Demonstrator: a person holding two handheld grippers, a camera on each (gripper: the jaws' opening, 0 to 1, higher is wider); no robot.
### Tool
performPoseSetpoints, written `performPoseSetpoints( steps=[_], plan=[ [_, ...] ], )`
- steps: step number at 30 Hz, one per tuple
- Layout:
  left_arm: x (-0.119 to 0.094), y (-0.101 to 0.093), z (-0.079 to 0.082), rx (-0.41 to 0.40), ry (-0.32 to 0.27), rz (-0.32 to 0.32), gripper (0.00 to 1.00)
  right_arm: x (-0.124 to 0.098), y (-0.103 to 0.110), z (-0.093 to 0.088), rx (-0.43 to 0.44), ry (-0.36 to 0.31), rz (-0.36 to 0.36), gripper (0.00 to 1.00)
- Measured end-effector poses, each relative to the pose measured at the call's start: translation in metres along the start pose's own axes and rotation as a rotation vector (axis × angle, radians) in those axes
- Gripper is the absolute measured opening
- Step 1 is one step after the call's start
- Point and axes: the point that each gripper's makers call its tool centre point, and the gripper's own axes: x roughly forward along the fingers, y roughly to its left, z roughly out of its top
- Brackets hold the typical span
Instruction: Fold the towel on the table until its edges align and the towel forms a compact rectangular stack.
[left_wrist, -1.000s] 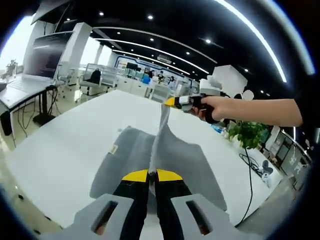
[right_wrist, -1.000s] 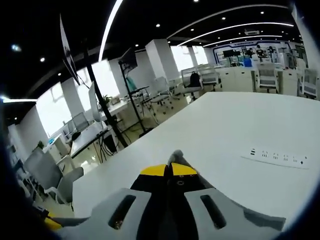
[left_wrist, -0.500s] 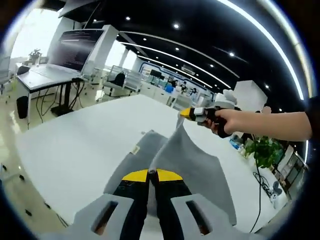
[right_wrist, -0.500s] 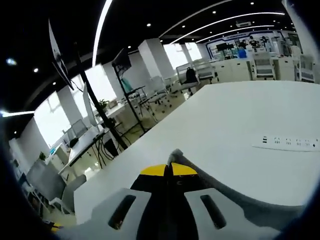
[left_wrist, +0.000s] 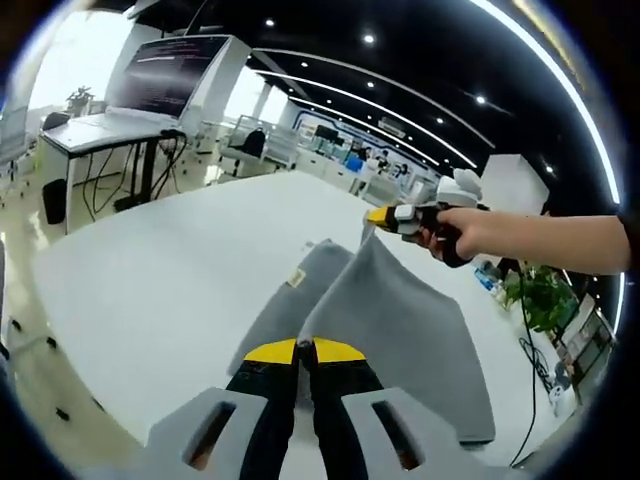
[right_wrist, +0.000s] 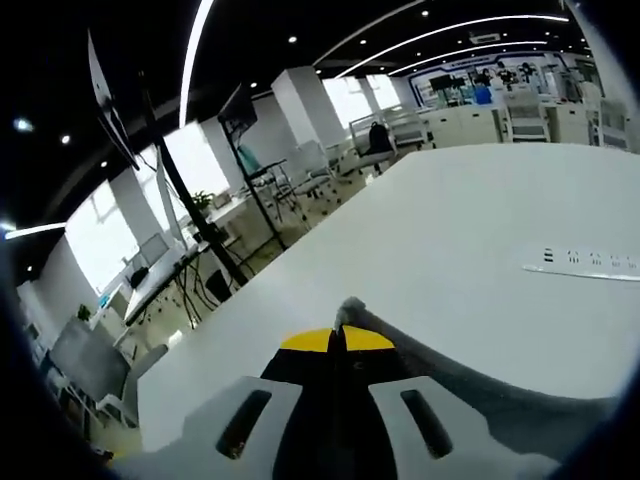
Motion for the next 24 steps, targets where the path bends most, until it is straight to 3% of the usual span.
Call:
performPoseSetpoints(
  steps=[3, 13, 18, 24],
  plan=[
    [0.007, 0.012, -0.009, 0.064, 0.027, 0.027, 0.04, 0.01, -0.004, -0.009, 0.024, 0.011, -0.014, 0.0],
    [0.023, 0.028, -0.029, -0.015, 0.078, 0.052, 0.05, 0.041, -0.012, -0.034, 0.071, 0.025, -0.036, 0.0],
    [0.026, 0.033, -0.029, -0.015, 0.086, 0.072, 0.12, 0.048, -0.011, -0.038, 0.042, 0.011, -0.016, 0.0],
    [0.029, 0.048, -0.026, 0.005, 0.088, 0.117, 0.12, 0.054, -0.009, -0.041, 0.01, 0.0, 0.024, 0.03]
  ],
)
